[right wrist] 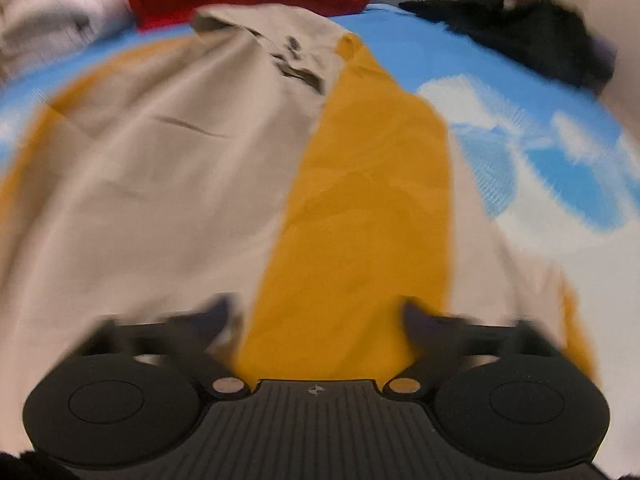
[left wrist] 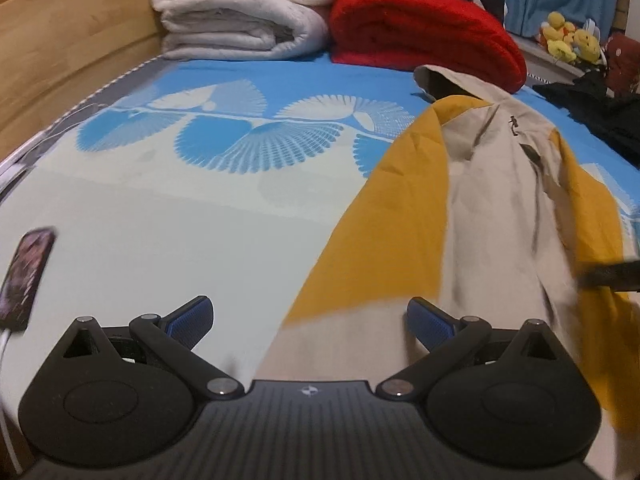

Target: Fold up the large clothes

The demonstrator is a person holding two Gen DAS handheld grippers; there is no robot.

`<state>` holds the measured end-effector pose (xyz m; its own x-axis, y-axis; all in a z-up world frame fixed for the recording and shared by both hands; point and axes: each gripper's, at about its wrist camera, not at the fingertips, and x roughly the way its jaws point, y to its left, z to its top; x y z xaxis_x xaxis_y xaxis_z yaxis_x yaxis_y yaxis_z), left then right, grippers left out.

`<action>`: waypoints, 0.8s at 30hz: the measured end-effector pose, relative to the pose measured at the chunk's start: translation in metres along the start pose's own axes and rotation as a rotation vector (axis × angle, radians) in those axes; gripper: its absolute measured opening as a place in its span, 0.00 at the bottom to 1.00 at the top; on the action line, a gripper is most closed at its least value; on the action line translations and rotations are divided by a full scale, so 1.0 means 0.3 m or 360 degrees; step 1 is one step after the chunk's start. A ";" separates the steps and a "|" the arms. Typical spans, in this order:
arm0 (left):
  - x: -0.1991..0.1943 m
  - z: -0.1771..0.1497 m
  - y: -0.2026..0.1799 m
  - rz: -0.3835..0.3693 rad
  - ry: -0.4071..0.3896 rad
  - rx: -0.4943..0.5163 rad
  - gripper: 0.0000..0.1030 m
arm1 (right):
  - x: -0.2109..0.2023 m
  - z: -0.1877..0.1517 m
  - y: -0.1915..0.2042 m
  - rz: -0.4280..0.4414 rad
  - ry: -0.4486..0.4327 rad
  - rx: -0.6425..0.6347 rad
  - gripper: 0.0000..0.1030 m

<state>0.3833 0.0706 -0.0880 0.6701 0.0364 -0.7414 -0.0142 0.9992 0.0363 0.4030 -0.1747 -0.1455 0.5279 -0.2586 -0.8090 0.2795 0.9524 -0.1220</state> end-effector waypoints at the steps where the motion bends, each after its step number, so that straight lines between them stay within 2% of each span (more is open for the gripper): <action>1: 0.038 0.021 -0.004 0.0008 0.0002 0.0017 1.00 | 0.007 0.010 -0.033 -0.0017 0.0005 -0.0007 0.07; 2: 0.077 0.041 -0.005 0.0016 0.0003 0.0027 1.00 | -0.003 0.017 -0.098 0.0081 0.0005 0.0042 0.00; 3: 0.111 0.058 -0.006 0.0012 0.0002 0.0033 1.00 | -0.021 0.022 -0.164 0.0145 -0.0010 0.0069 0.00; 6: 0.198 0.108 -0.012 -0.0051 0.0054 0.0022 0.96 | -0.101 0.068 -0.392 0.0101 -0.0151 0.0009 0.00; 8: 0.243 0.144 -0.026 -0.0085 0.0090 0.0016 0.96 | -0.130 0.143 -0.574 -0.0076 -0.0279 0.0016 0.00; 9: 0.258 0.158 -0.037 -0.0079 0.0094 0.0016 0.96 | -0.130 0.190 -0.666 -0.0248 -0.0367 0.0018 0.00; 11: 0.279 0.190 -0.057 -0.0079 0.0085 0.0028 0.96 | -0.097 0.300 -0.830 -0.0448 -0.0478 0.0042 0.00; 13: 0.297 0.218 -0.075 -0.0107 0.0091 0.0035 0.96 | -0.026 0.410 -0.966 -0.0551 -0.0417 0.0165 0.00; 15: 0.314 0.241 -0.088 -0.0146 0.0110 0.0015 0.97 | 0.036 0.499 -1.026 -0.0702 -0.0423 0.0186 0.00; 17: 0.337 0.262 -0.103 -0.0246 0.0153 -0.0033 0.97 | 0.092 0.576 -1.034 -0.0885 -0.0570 0.0038 0.00; 19: 0.345 0.271 -0.122 -0.0353 0.0166 -0.0075 0.97 | 0.163 0.626 -1.061 -0.0980 -0.0592 0.0034 0.01; 20: 0.342 0.272 -0.135 -0.0390 0.0165 -0.0084 0.97 | 0.211 0.637 -1.093 -0.0984 -0.0540 0.0091 0.07; 21: 0.336 0.273 -0.149 -0.0439 0.0165 -0.0089 0.97 | 0.253 0.636 -1.118 -0.0971 -0.0471 0.0151 0.23; 22: 0.327 0.272 -0.168 -0.0492 0.0174 -0.0080 0.97 | 0.282 0.612 -1.141 -0.0945 -0.0443 0.0228 0.34; 23: 0.317 0.272 -0.190 -0.0531 0.0178 -0.0059 0.98 | 0.297 0.585 -1.153 -0.0897 -0.0466 0.0279 0.57; 24: 0.303 0.268 -0.214 -0.0579 0.0184 -0.0025 0.98 | 0.302 0.534 -1.162 -0.0821 -0.0496 0.0317 0.70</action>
<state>0.5048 0.0086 -0.1040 0.5452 -0.3204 -0.7747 0.1972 0.9472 -0.2529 0.4819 -0.5560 -0.0841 0.4858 -0.7398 -0.4656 0.6883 0.6521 -0.3179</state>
